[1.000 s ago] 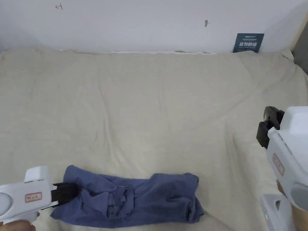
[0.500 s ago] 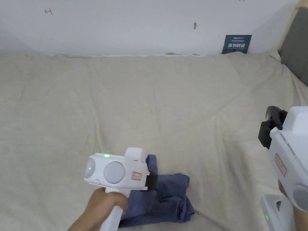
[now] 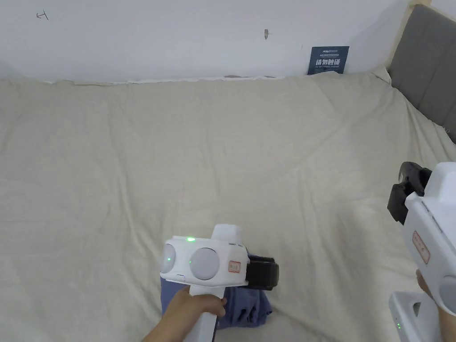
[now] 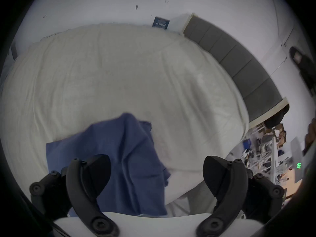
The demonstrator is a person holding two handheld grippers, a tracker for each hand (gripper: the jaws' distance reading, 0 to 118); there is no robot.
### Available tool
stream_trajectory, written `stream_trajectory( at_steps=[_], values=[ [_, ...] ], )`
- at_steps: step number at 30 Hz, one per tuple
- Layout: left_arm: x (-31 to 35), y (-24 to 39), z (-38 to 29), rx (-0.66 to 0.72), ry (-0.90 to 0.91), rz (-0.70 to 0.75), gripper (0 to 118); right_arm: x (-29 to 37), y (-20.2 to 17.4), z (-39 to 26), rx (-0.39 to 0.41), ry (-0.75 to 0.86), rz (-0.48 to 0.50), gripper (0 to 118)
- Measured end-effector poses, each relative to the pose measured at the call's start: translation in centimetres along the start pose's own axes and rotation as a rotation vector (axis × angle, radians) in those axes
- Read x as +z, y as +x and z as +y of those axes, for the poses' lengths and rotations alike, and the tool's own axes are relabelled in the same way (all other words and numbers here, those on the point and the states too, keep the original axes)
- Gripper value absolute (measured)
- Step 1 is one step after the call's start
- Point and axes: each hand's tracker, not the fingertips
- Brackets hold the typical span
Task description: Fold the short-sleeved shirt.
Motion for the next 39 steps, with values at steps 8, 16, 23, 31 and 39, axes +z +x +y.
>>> stream_trajectory(
  at_steps=[8, 16, 23, 31, 39],
  values=[
    [6.8, -1.8, -0.7, -0.061, 0.436, 0.171, 54, 0.1, -0.9, 0.6, 0.003, 0.02, 0.023, 2],
    [2.4, -3.2, -4.0, -0.158, 0.303, 0.269, 0, 0.3, -1.2, 0.6, -0.001, 0.029, 0.038, 2],
    [-3.3, 0.0, -6.2, -0.205, 0.185, 0.182, 0, -0.2, -0.3, 0.2, 0.0, 0.013, 0.03, 2],
    [-9.7, 1.3, -7.6, -0.236, 0.059, 0.175, 0, -0.5, 1.0, -0.4, 0.002, -0.011, 0.002, 2],
    [-5.7, 1.9, -6.5, -0.24, 0.216, 0.145, 0, 0.2, 0.7, 0.2, -0.001, 0.004, 0.005, 2]
  ],
)
